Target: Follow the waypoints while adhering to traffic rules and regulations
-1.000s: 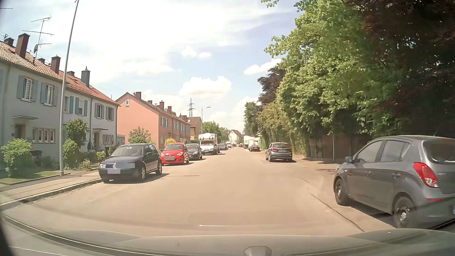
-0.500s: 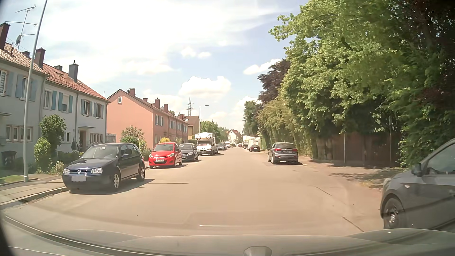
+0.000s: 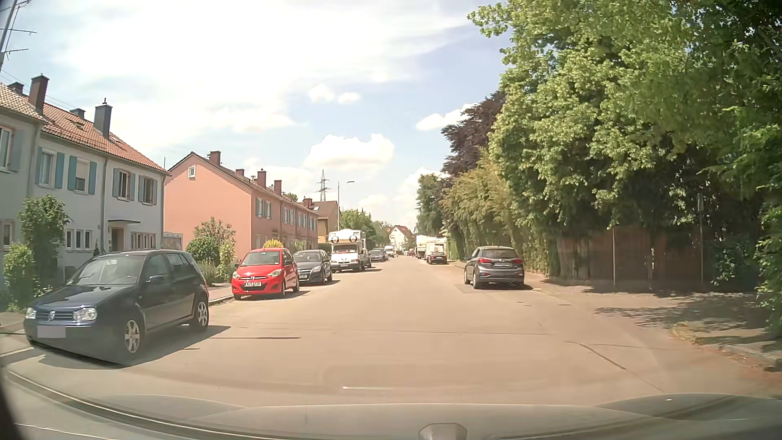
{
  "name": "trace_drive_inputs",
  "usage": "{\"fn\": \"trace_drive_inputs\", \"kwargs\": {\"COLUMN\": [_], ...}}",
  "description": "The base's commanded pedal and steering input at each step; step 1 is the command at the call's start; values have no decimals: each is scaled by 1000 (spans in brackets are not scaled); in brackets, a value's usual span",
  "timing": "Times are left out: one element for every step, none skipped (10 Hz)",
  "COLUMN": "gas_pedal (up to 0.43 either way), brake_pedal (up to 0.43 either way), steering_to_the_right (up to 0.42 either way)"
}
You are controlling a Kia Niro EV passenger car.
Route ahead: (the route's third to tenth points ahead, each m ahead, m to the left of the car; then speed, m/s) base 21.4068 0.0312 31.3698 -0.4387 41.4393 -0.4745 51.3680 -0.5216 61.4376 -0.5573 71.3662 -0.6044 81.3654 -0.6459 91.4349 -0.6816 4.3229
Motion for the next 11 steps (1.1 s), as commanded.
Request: {"fn": "trace_drive_inputs", "kwargs": {"gas_pedal": [0, 0, 0, 0, 67, 110, 150, 197, 228, 260, 287], "brake_pedal": [0, 0, 0, 0, 0, 0, 0, 0, 0, 0, 0], "steering_to_the_right": [3, 2, 2, 0, -1, -1, -1, -1, -1, 0, 4]}}
